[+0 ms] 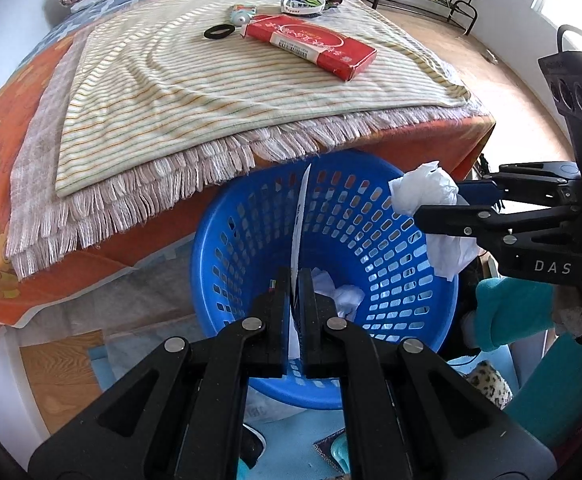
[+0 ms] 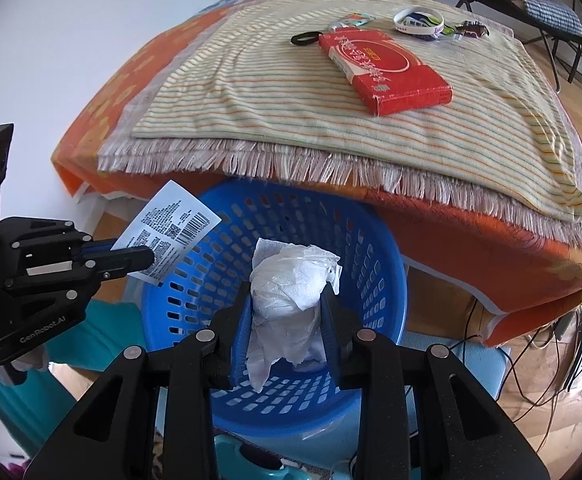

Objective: Collect trash
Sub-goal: 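Carry the card and tissue over the blue basket with both tools, then open both tools to drop the card and tissue into the basket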

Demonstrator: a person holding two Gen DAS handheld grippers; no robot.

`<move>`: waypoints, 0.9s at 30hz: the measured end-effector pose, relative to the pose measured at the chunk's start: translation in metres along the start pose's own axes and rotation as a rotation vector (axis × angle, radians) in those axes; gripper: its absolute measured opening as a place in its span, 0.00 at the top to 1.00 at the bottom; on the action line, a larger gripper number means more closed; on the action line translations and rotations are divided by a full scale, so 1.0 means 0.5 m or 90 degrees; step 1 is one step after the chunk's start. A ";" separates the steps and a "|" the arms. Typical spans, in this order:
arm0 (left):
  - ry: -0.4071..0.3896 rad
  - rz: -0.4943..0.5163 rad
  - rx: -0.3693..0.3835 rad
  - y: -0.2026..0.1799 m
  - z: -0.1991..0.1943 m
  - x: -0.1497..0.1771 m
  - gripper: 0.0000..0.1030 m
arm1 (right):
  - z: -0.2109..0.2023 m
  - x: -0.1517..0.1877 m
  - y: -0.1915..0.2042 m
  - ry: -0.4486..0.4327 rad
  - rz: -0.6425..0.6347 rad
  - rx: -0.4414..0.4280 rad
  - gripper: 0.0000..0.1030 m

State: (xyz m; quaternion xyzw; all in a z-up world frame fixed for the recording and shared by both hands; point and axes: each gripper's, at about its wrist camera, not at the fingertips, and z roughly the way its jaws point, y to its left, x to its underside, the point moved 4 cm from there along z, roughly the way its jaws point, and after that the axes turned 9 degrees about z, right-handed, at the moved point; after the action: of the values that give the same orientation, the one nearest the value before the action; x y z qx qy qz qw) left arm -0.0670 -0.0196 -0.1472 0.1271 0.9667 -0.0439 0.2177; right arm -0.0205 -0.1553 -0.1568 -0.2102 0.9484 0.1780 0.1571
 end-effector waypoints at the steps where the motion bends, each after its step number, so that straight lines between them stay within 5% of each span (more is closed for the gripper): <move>1: 0.001 0.000 -0.001 0.000 0.001 0.001 0.99 | 0.001 0.001 0.000 0.001 0.001 0.001 0.70; 14: 0.019 -0.020 -0.008 0.013 0.013 0.006 0.98 | 0.010 0.003 -0.004 0.018 0.012 0.006 0.53; 16: 0.019 -0.020 -0.010 0.014 0.013 0.006 0.94 | 0.012 0.003 -0.004 0.020 0.012 0.009 0.53; 20: 0.011 -0.020 -0.017 0.015 0.008 0.004 0.63 | 0.014 0.004 -0.004 0.025 0.010 0.015 0.50; 27: 0.011 -0.030 -0.029 0.027 0.007 0.000 0.54 | 0.009 -0.004 -0.008 0.012 0.011 0.031 0.45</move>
State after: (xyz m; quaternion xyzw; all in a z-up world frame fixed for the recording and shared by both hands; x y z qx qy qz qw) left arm -0.0619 -0.0073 -0.1506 0.1000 0.9720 -0.0259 0.2109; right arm -0.0159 -0.1561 -0.1613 -0.1999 0.9557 0.1541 0.1514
